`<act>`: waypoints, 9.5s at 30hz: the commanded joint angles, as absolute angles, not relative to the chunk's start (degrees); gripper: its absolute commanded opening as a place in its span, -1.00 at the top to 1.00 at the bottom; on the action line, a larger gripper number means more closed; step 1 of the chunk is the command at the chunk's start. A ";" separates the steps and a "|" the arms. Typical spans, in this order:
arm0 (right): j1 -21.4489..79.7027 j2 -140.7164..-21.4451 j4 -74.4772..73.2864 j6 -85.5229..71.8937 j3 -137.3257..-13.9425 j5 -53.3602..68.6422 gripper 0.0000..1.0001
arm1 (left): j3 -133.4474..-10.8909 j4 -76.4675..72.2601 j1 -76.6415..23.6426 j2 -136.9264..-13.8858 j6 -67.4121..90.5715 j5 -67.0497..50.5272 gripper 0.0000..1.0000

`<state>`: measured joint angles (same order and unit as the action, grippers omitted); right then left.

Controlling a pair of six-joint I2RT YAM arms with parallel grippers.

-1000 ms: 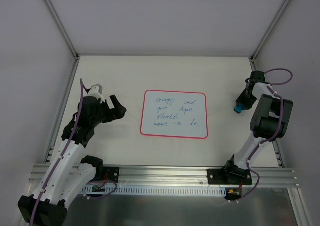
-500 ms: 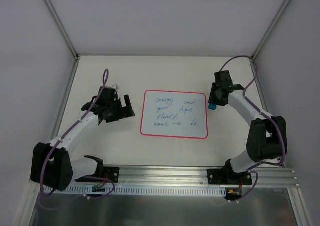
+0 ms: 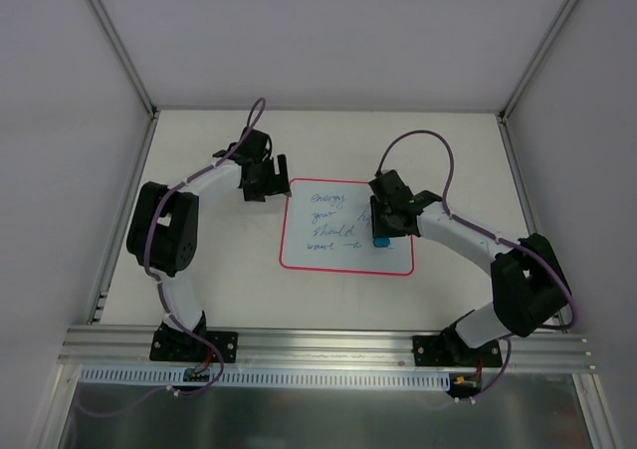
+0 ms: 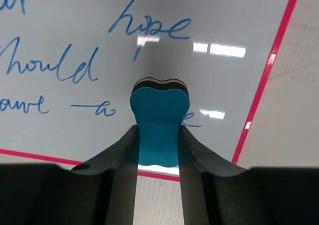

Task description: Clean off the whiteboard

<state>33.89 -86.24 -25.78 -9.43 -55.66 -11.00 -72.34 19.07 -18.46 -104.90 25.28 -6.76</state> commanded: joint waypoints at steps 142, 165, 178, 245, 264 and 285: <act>46.24 -107.50 -33.13 -27.33 -68.39 -11.07 0.99 | -40.78 18.63 -26.54 -91.23 43.59 1.93 1.00; 43.40 -104.31 -31.29 -28.74 -66.78 -14.07 1.00 | -40.78 18.63 -25.14 -90.62 42.45 0.18 1.00; 54.13 -119.79 -31.55 -30.76 -83.85 -7.82 0.99 | -40.78 18.63 -25.05 -90.18 43.33 -1.23 1.00; 51.51 -116.74 -45.00 -30.85 -84.15 -22.06 0.99 | -39.99 18.72 -22.15 -88.77 45.70 -0.35 1.00; 55.36 -106.51 -33.93 -33.49 -67.04 -15.13 0.99 | -39.99 18.54 -21.89 -87.01 45.88 -1.84 1.00; 45.71 -92.48 -37.88 -39.02 -49.50 -20.74 0.99 | -39.73 18.63 -21.09 -86.75 45.53 -1.32 1.00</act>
